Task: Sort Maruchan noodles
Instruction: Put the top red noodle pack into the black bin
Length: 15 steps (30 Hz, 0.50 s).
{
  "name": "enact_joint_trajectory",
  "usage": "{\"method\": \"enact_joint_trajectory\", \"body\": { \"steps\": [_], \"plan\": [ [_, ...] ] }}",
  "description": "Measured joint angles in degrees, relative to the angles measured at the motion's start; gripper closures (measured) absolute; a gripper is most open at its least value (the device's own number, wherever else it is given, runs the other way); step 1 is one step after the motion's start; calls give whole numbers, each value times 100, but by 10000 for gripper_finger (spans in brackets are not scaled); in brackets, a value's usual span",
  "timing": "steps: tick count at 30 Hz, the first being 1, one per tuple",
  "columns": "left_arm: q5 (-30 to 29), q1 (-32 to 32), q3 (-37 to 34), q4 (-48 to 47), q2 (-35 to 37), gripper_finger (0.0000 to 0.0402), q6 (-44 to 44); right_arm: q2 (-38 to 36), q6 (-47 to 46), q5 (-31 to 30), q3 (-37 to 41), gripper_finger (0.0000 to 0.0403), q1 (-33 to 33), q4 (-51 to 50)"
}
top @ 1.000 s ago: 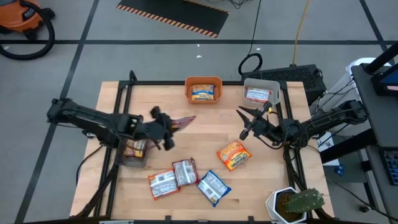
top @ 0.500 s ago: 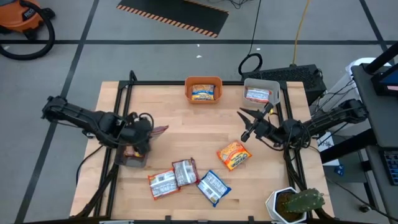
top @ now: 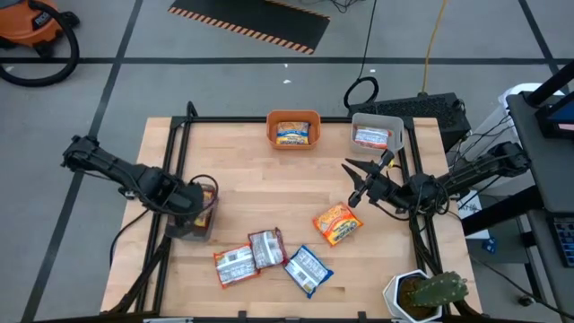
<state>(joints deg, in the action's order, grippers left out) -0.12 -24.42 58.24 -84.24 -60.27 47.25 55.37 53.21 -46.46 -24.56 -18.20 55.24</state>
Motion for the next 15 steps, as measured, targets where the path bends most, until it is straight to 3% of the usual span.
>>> {"method": "enact_joint_trajectory", "body": {
  "steps": [7,15],
  "plan": [
    [405,-151,0,-598,0,259,218,0,0,2,2,330,0,0],
    [1475,-182,0,-568,-47,256,-732,2,0,2,4,330,2,0]
  ]
}}
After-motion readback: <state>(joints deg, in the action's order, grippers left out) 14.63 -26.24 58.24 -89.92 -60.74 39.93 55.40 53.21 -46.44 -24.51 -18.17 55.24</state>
